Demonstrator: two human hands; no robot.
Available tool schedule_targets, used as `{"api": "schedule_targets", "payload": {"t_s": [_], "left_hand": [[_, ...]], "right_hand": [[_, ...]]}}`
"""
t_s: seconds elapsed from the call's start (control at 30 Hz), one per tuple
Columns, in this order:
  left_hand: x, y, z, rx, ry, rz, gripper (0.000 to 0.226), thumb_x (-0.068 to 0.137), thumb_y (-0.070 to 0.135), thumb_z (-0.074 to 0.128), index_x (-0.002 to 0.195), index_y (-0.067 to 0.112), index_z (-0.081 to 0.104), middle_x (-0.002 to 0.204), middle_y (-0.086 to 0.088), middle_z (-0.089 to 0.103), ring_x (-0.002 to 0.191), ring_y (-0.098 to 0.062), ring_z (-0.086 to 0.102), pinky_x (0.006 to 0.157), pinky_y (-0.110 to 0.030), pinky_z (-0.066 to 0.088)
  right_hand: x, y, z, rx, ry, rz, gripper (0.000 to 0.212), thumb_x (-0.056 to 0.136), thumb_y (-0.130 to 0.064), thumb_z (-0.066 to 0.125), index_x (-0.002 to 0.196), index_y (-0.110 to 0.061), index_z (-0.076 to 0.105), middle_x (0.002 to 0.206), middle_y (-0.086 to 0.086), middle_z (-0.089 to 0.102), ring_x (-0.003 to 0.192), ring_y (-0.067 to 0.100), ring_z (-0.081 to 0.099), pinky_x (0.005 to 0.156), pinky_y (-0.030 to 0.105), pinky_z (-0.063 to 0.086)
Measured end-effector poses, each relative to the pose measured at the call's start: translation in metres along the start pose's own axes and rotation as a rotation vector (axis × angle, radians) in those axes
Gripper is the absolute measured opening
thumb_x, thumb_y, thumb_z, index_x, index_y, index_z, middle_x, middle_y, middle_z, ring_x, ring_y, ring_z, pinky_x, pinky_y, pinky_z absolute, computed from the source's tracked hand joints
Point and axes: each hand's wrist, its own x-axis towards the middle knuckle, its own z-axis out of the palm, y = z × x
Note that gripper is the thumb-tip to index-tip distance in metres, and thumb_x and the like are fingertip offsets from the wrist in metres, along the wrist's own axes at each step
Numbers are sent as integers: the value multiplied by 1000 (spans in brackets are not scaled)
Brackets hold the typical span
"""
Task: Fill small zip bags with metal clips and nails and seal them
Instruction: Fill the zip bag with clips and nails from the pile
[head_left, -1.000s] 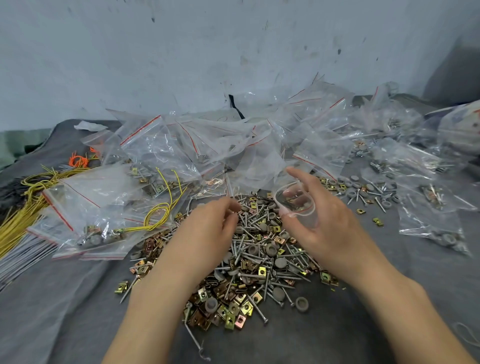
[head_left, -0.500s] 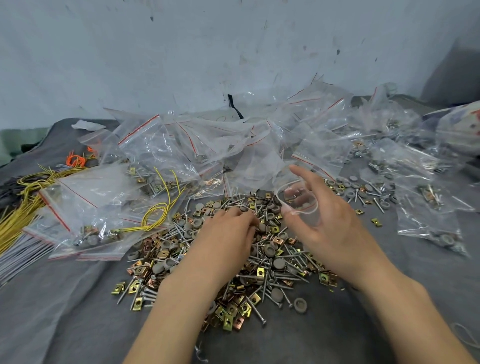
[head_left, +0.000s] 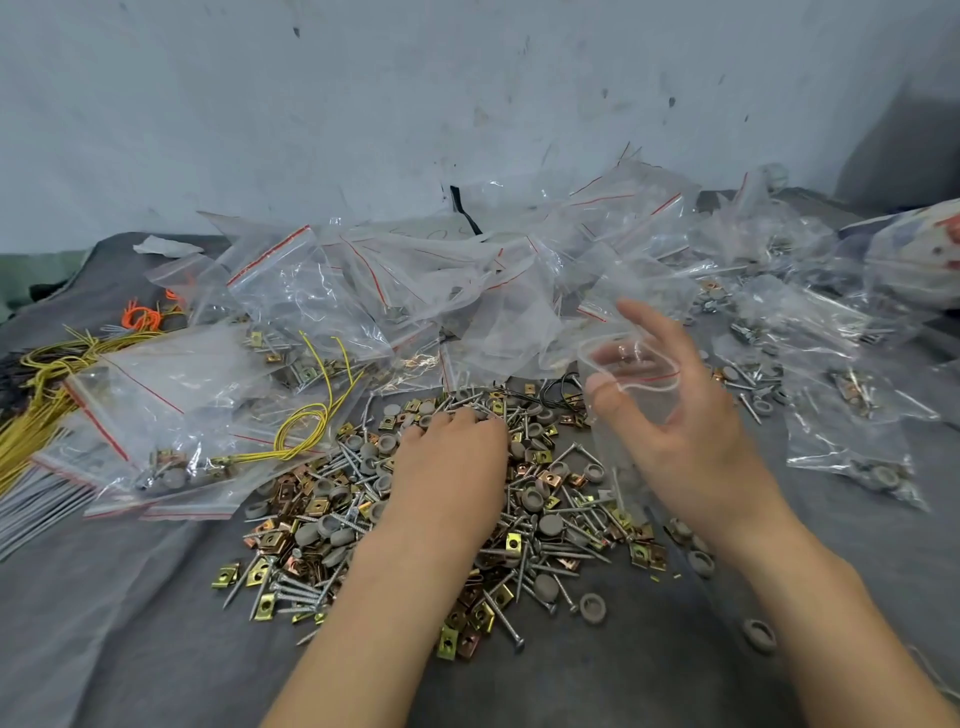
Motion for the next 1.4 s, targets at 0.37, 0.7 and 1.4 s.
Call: {"api": "schedule_targets", "payload": {"t_s": [0.37, 0.7, 1.4], "left_hand": [[-5, -4, -3, -89, 40, 122, 11, 101, 35, 49, 111, 32, 53, 119, 6, 51, 116, -20, 49, 95, -37, 39], [-1, -20, -15, -490, 209, 39, 27, 103, 26, 45, 126, 21, 60, 121, 4, 62, 115, -14, 54, 100, -32, 43], [-13, 12, -59, -1171, 242, 166, 7, 94, 22, 65, 94, 28, 69, 86, 13, 73, 74, 6, 62, 66, -7, 44]], "right_hand": [[6, -6, -3, 196, 90, 47, 59, 82, -47, 67, 137, -40, 49, 114, -13, 69, 110, 7, 66, 102, 39, 49], [5, -10, -2, 216, 76, 53, 49, 93, -32, 69, 138, -38, 49, 114, -16, 68, 109, 7, 66, 97, 30, 49], [-3, -7, 21, -58, -90, -79, 66, 85, -34, 74, 142, -39, 42, 113, -20, 63, 108, 2, 63, 89, 11, 46]]}}
